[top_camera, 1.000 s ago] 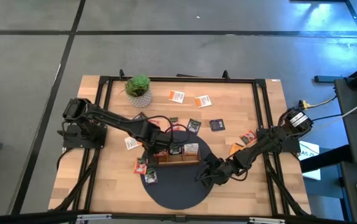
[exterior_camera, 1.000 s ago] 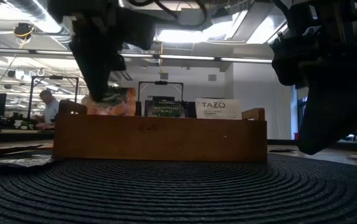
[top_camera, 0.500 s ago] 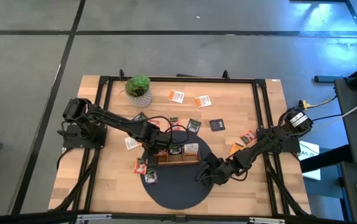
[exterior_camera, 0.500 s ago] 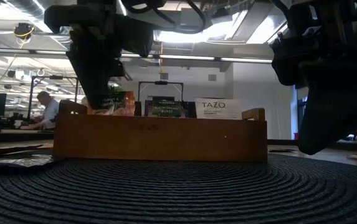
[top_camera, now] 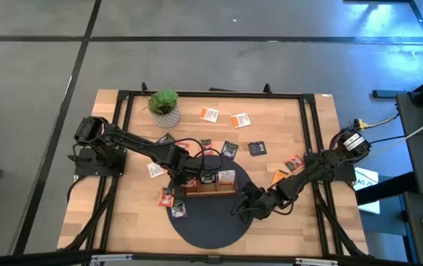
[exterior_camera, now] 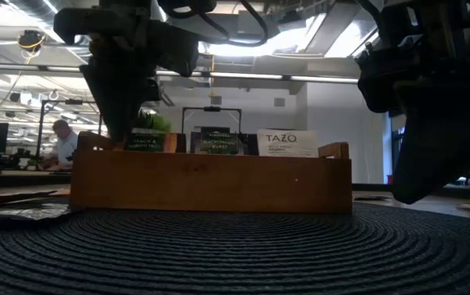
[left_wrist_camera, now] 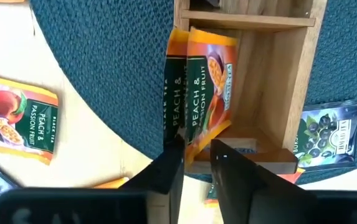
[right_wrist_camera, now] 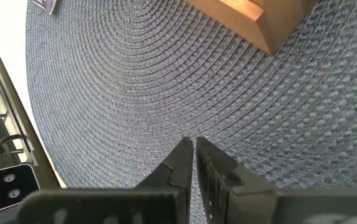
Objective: Pick & Place Tea
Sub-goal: Adjust the mat on the table
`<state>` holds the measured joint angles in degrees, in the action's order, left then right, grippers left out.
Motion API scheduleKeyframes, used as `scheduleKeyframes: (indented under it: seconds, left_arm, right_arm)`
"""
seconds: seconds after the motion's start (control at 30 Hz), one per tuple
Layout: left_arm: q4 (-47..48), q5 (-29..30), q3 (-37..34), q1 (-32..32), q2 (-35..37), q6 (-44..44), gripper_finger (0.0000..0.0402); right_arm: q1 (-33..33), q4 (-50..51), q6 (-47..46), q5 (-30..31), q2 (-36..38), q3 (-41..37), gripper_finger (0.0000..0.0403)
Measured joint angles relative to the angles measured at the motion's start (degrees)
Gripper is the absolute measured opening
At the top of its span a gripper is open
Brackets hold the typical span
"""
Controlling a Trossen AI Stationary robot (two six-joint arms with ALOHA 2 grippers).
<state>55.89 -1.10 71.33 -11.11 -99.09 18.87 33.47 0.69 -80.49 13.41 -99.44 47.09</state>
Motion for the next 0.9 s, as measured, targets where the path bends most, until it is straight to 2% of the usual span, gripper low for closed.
scheduleKeyframes:
  seconds: [0.27,0.47,0.7,0.9]
  left_arm:
    - [2.0,0.0,0.1,1.0,4.6,2.0,0.0090]
    - [0.1,0.1,0.1,0.7,10.9,9.7,0.0087]
    - [-10.7,0.3,0.1,-8.3,13.5,16.6,0.0090]
    - [-12.2,7.8,0.1,-18.5,10.1,30.2,0.0088]
  right_arm:
    - [0.0,0.0,0.0,0.0,0.0,0.0,0.0025]
    - [0.0,0.0,0.0,0.0,0.0,0.0,0.0025]
    - [0.0,0.0,0.0,0.0,0.0,0.0,0.0025]
    - [0.0,-0.7,-0.1,0.0,0.0,0.0,0.0025]
